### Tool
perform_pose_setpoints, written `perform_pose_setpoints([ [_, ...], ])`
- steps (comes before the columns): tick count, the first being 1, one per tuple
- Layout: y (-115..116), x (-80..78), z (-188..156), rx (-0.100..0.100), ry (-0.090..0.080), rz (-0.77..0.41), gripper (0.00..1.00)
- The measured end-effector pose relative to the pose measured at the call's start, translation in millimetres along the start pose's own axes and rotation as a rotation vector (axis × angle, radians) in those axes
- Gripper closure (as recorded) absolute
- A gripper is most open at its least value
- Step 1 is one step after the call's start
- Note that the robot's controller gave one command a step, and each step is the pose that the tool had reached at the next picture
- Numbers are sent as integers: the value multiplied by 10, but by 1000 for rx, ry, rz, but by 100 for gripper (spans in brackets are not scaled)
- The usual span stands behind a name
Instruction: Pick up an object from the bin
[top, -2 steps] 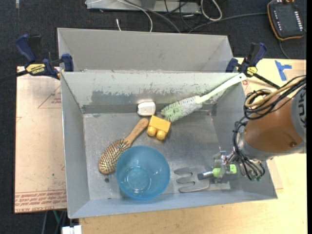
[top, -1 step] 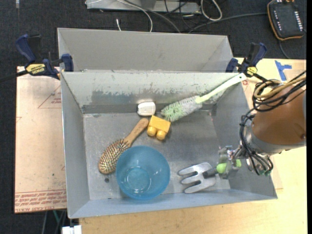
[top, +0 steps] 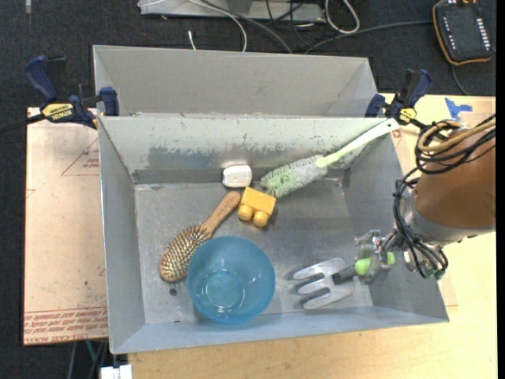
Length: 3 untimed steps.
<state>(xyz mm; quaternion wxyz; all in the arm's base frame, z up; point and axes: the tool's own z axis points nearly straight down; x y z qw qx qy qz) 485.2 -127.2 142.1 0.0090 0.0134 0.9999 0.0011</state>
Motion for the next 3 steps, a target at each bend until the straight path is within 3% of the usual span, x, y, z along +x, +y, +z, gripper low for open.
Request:
perform_pose_setpoints([
  [3, 12, -8, -408, -1, 3, -2, 100],
])
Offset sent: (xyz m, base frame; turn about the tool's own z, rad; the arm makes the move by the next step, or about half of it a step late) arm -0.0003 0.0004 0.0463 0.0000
